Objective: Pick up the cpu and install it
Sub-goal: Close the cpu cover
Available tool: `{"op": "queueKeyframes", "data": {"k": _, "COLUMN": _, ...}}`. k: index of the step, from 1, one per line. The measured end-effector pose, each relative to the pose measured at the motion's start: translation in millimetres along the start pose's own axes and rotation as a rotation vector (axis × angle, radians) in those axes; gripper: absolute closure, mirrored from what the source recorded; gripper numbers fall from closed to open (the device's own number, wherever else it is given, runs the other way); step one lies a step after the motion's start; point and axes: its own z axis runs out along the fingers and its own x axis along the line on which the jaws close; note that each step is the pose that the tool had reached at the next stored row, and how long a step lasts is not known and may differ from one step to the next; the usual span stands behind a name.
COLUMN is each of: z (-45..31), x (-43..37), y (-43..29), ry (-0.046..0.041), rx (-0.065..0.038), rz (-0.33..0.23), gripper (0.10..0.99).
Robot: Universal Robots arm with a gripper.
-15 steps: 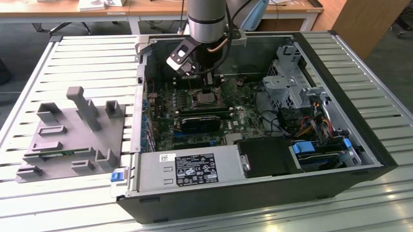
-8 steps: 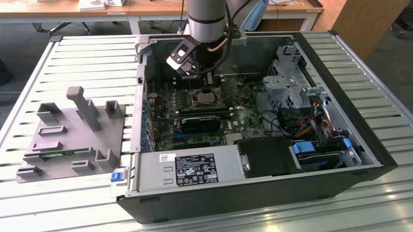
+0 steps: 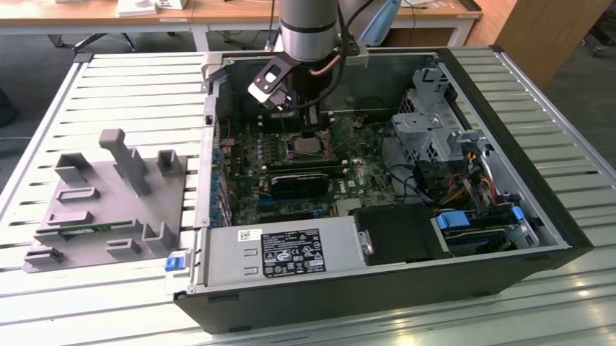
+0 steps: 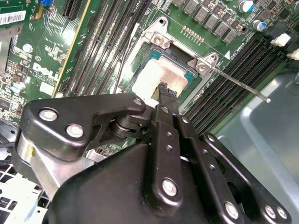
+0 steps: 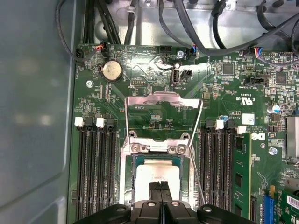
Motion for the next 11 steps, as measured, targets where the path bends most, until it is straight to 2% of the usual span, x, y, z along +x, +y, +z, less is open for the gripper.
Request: {"op": "queueKeyframes", "data": {"k": 11, "z": -3.3, "x": 0.0, "y": 0.2, "ry": 0.0, "rx": 0.0, "rz": 0.0, "gripper": 0.98}}
